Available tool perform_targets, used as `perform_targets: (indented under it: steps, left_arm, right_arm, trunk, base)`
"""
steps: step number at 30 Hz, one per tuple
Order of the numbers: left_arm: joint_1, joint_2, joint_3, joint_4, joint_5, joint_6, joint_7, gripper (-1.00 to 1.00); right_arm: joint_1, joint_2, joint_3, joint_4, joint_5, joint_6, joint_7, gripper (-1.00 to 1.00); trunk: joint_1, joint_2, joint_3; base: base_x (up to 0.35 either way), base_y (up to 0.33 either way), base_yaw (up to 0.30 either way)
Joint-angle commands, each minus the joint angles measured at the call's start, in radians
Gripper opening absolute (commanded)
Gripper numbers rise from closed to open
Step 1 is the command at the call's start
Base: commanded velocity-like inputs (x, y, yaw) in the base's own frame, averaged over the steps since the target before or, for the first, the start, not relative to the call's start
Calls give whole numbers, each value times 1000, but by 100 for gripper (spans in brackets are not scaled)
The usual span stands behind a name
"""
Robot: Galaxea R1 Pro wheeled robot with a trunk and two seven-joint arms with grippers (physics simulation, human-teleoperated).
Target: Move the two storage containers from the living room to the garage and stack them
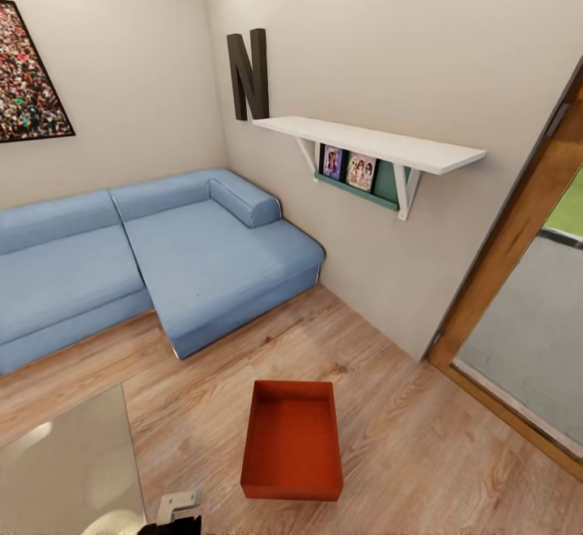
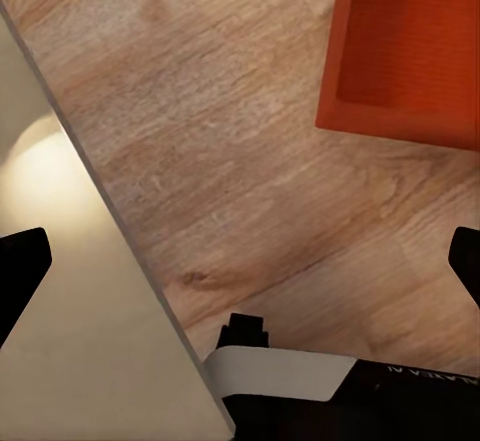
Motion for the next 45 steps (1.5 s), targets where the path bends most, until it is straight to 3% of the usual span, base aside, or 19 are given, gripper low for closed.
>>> perform_targets:
  steps: [1,6,45]
  left_arm:
    - [0,0,-4,-3,10,5,6,100]
    - [0,0,-4,-11,10,6,9,100]
    - [0,-6,-3,-30,10,10,13,100]
  right_arm:
    - [-1,0,8,3,-3,-5,-3,100]
    - [-1,0,9,3,-3,-5,-3,100]
    - [-1,0,7,3,-4,-5,-3,100]
  trunk:
    - [0,-2,-4]
    - [0,-2,-11]
    - [150,-275,-195]
  base:
    - [0,0,0]
    - [0,0,0]
    - [0,0,0]
